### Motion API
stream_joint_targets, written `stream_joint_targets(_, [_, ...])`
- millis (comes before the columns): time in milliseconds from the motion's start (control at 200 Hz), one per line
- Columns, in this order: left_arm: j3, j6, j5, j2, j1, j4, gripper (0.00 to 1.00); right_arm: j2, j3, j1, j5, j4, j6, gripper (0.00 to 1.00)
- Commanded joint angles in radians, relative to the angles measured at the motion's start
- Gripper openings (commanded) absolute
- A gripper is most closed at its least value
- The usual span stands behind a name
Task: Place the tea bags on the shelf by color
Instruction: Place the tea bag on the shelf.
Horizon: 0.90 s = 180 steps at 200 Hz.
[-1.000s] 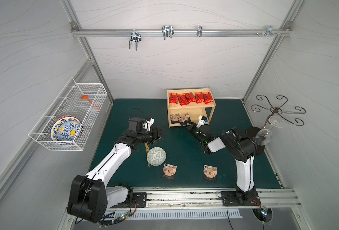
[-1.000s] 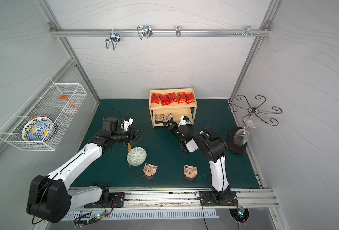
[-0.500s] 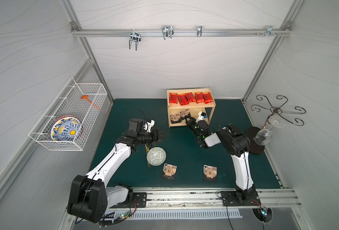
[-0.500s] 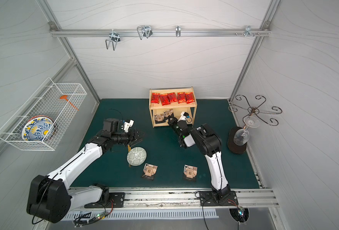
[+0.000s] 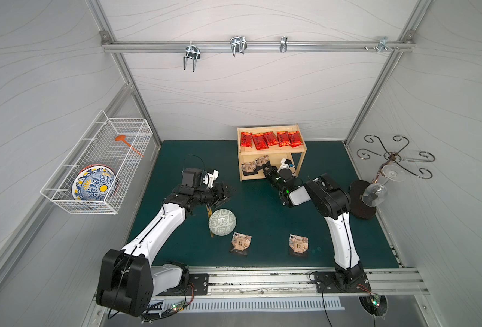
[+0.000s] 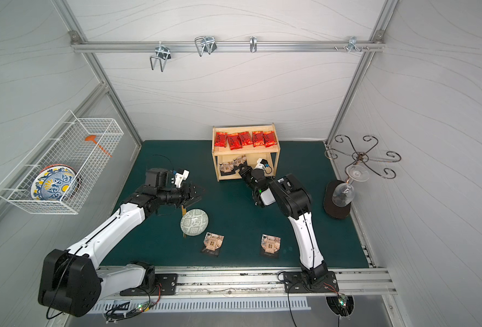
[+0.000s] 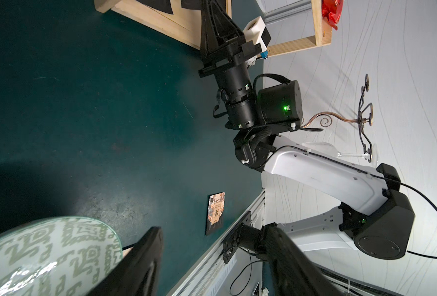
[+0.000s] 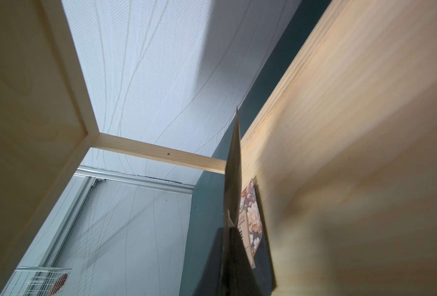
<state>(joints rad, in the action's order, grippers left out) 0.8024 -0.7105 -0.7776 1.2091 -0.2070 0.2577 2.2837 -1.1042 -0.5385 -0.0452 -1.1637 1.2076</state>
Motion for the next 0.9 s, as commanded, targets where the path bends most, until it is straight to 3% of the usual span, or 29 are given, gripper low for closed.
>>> stream_joint_targets(0, [0.026,0.01,-0.017,0.002,0.008,-0.03,0.69,0.023,-0.023,0.007,0.013,0.025,0.013,0.02])
stream_joint_targets(495, [0.023,0.007,-0.022,-0.005,0.014,-0.035,0.69,0.04,-0.029,0.01,0.016,0.039,0.038,0.12])
stream_joint_targets(895, [0.018,0.005,-0.022,-0.012,0.02,-0.04,0.69,-0.002,-0.014,0.009,0.024,0.073,0.037,0.4])
